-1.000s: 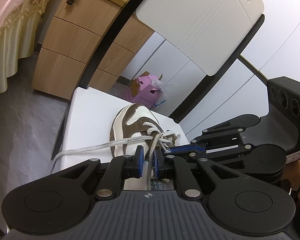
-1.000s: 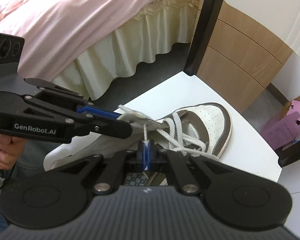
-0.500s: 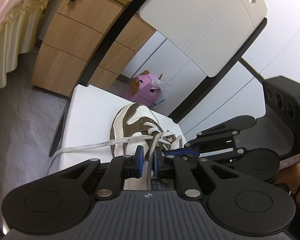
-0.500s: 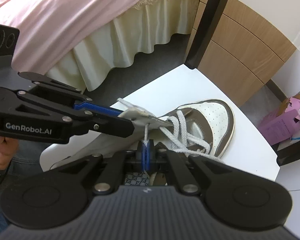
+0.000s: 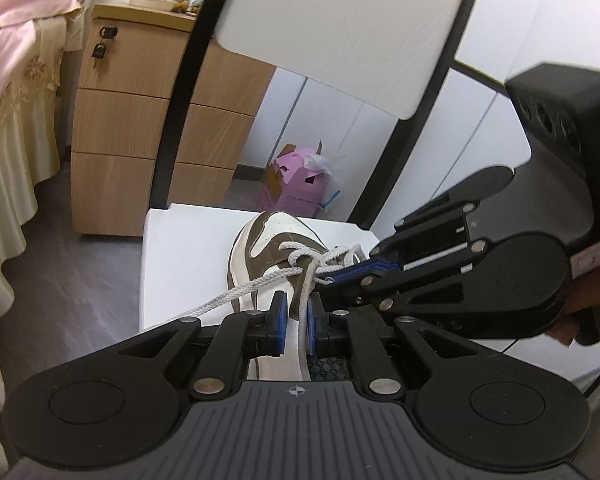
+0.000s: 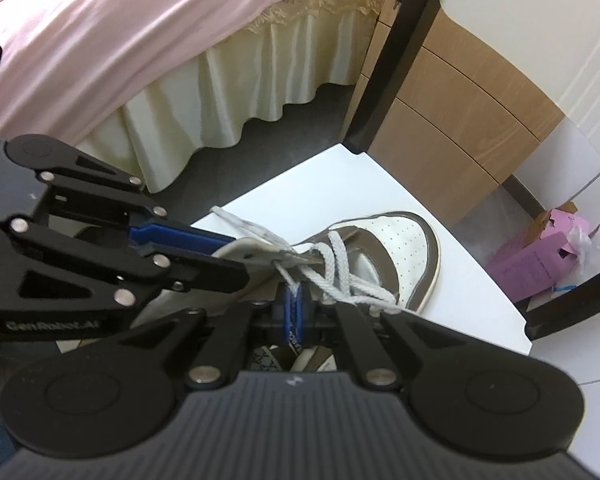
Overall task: Lace up shoes with both hands
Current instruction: 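Bring the right gripper to the lace crossing beside the left gripper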
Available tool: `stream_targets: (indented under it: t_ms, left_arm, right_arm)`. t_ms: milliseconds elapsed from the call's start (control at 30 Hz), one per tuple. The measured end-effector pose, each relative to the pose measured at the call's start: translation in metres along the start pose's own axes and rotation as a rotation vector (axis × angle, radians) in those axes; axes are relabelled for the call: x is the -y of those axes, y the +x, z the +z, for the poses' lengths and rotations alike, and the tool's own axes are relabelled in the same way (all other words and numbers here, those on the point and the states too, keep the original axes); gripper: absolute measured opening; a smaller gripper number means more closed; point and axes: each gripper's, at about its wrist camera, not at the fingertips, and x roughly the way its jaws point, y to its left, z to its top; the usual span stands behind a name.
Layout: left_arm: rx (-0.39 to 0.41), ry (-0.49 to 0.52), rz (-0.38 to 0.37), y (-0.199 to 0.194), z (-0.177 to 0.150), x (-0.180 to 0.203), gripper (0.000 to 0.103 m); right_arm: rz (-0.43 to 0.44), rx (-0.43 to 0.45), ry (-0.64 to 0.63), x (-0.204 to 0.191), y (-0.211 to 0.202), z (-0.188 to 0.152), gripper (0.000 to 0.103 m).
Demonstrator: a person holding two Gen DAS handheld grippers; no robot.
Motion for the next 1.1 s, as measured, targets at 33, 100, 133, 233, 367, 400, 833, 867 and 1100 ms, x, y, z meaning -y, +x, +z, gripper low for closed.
stream_targets:
  t_ms: [33, 100, 133, 233, 367, 400, 833, 867, 1100]
  left_arm:
    - [-0.002, 0.018, 0.005, 0.000, 0.000, 0.002, 0.012]
    - [-0.005, 0.053, 0.013, 0.000, 0.000, 0.005, 0.012]
    - [-0.007, 0.070, 0.016, 0.000, 0.000, 0.006, 0.012]
    - [-0.009, 0.138, 0.030, 0.000, -0.001, 0.014, 0.012]
    - [-0.011, 0.188, 0.042, 0.001, -0.003, 0.020, 0.012]
    - [-0.010, 0.203, 0.047, 0.000, -0.003, 0.022, 0.012]
    - [-0.019, 0.228, 0.054, 0.001, -0.005, 0.023, 0.012]
    - [-0.019, 0.227, 0.054, 0.000, -0.005, 0.023, 0.012]
    - [-0.021, 0.231, 0.058, 0.002, -0.004, 0.025, 0.012]
  right_arm:
    - [0.005, 0.007, 0.002, 0.001, -0.001, 0.000, 0.003]
    - [0.013, 0.025, 0.012, 0.002, -0.003, -0.001, 0.003]
    - [0.018, 0.034, 0.019, 0.003, -0.005, -0.002, 0.003]
    - [0.046, 0.067, 0.043, 0.006, -0.010, -0.003, 0.003]
    - [0.043, 0.051, 0.008, -0.002, -0.003, -0.001, 0.003]
    - [0.034, 0.055, 0.000, -0.003, -0.002, 0.000, 0.003]
    - [-0.042, 0.112, -0.123, -0.014, -0.010, -0.008, 0.030]
    - [-0.051, 0.112, -0.132, -0.013, -0.011, -0.009, 0.031]
    - [-0.062, 0.113, -0.168, -0.007, -0.018, -0.010, 0.039]
